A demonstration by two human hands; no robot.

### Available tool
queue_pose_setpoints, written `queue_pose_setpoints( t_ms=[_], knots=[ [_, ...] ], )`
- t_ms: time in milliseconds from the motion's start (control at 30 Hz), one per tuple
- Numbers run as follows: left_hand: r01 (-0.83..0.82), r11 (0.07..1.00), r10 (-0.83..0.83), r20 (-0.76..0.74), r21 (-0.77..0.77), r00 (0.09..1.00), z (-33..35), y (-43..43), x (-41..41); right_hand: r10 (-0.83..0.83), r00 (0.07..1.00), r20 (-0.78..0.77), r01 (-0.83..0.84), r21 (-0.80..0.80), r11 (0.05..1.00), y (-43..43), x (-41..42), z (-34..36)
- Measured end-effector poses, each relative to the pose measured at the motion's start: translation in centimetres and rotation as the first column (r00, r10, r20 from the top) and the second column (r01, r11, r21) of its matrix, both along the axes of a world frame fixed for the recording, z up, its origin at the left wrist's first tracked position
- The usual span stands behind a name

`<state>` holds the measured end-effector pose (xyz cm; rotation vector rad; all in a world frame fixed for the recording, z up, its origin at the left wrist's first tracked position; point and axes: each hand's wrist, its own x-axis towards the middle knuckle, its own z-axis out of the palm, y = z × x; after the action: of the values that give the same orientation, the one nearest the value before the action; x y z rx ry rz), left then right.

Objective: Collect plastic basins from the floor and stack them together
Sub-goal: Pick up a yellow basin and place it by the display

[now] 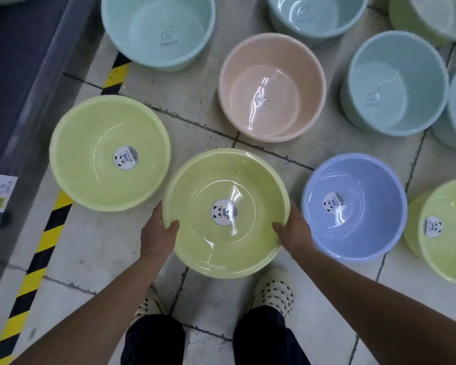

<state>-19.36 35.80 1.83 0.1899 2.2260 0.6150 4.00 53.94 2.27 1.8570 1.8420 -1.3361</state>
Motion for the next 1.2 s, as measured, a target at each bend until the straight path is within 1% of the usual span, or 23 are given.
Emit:
queue_pose_setpoints(
  t_ms=[133, 300, 433, 533, 633, 767, 833, 1100, 1200],
  knots=[
    [-0.003, 1.0, 0.002, 0.03, 0.028, 1.0, -3.1, -0.3, -0.2, -0.026, 0.999, 0.037, 0.027, -0.044, 0.999, -0.6, 0.2, -2.9],
    [-0.058, 0.996, 0.054, 0.061, 0.065, 0.997, -5.1, -0.6, -0.1, -0.097, 0.993, 0.065, 0.101, -0.06, 0.993, -1.4, 0.2, -5.1],
    [0.02, 0.999, -0.021, 0.044, 0.038, 0.999, -5.7, -0.3, -0.1, -0.154, 0.986, 0.068, 0.156, -0.036, 0.987, -1.6, 0.0, -5.7],
    [0.043, 0.999, -0.043, -0.006, 0.029, 0.999, -5.3, 0.1, -0.1, -0.221, 0.975, 0.018, 0.221, -0.05, 0.974, -1.5, 0.1, -5.4],
    [0.044, 0.998, -0.043, -0.028, 0.047, 0.999, -4.2, 0.3, -0.5, -0.268, 0.963, -0.014, 0.267, -0.048, 0.962, -1.1, -0.1, -3.8],
    [0.038, 0.992, -0.034, -0.03, 0.12, 0.999, -1.3, 0.7, -1.2, -0.289, 0.957, -0.029, 0.289, -0.003, 0.957, -0.3, -1.5, -0.5],
    [0.023, 0.987, -0.017, -0.041, 0.161, 0.999, 0.5, 1.0, -2.3, -0.271, 0.961, -0.047, 0.272, 0.016, 0.962, 0.4, -3.0, 1.3],
    [-0.051, 0.977, 0.086, -0.16, 0.209, 0.983, 7.2, 0.3, -11.7, -0.091, 0.984, -0.155, 0.104, 0.082, 0.991, 2.3, -13.9, 8.5],
    [-0.09, 0.976, 0.133, -0.216, 0.198, 0.967, 8.3, -1.0, -15.5, -0.108, 0.974, -0.2, 0.123, 0.064, 0.99, 1.7, -19.1, 8.8]
  ],
)
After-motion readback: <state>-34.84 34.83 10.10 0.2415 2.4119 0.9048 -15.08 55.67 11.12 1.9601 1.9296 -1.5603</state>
